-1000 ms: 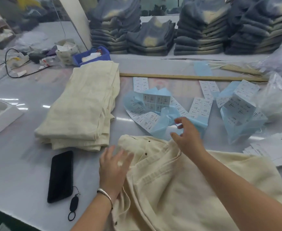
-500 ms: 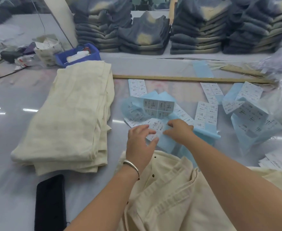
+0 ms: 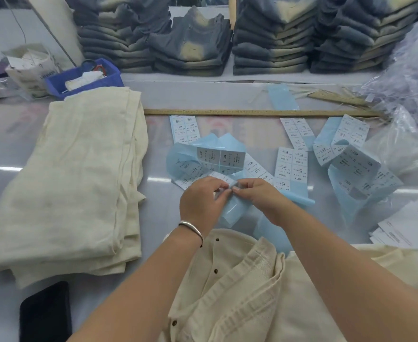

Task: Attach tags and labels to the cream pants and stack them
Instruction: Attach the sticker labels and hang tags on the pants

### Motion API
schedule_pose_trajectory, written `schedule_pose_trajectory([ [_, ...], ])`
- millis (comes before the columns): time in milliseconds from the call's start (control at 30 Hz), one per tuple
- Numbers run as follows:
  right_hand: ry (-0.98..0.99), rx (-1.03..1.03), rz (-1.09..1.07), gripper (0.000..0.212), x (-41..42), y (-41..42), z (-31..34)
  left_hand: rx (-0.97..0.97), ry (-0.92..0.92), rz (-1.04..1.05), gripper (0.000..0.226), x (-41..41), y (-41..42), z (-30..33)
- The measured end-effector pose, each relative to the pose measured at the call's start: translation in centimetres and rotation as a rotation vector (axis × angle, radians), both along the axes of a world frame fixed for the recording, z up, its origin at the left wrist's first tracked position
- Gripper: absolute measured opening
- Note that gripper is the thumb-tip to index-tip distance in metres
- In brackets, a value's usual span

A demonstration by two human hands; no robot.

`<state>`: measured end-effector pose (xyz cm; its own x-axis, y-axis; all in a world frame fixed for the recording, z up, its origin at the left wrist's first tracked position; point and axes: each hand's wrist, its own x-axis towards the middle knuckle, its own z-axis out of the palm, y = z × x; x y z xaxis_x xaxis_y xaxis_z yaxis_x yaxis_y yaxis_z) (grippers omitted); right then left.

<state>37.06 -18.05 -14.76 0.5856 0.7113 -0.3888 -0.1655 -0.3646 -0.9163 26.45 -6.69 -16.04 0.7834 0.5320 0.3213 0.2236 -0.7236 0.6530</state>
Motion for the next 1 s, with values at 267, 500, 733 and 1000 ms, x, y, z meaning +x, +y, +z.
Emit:
schedule_pose_trajectory([
  [267,-0.075,0.018,0.059,0.019,0.1,-0.6,0.2,-0.082,-0.056,-0.066,0.005,0.1,0.4,0.3],
  [500,-0.105,-0.073,0.045,0.022,-0.4,-0.9,0.2,-0.073,-0.033,-0.049,0.018,-0.4,1.1,0.0],
  [733,-0.114,-0.198,-0.071,0.023,-0.6,-0.9,-0.4,-0.040,-0.162,0.385,0.016,-2.0,5.2,0.9],
  [1000,-0.636,-0.026,-0.308,0.013,-2.2,-2.7,0.9,-0.615,-0.293,0.038,0.008,-3.6,0.3,4.6],
])
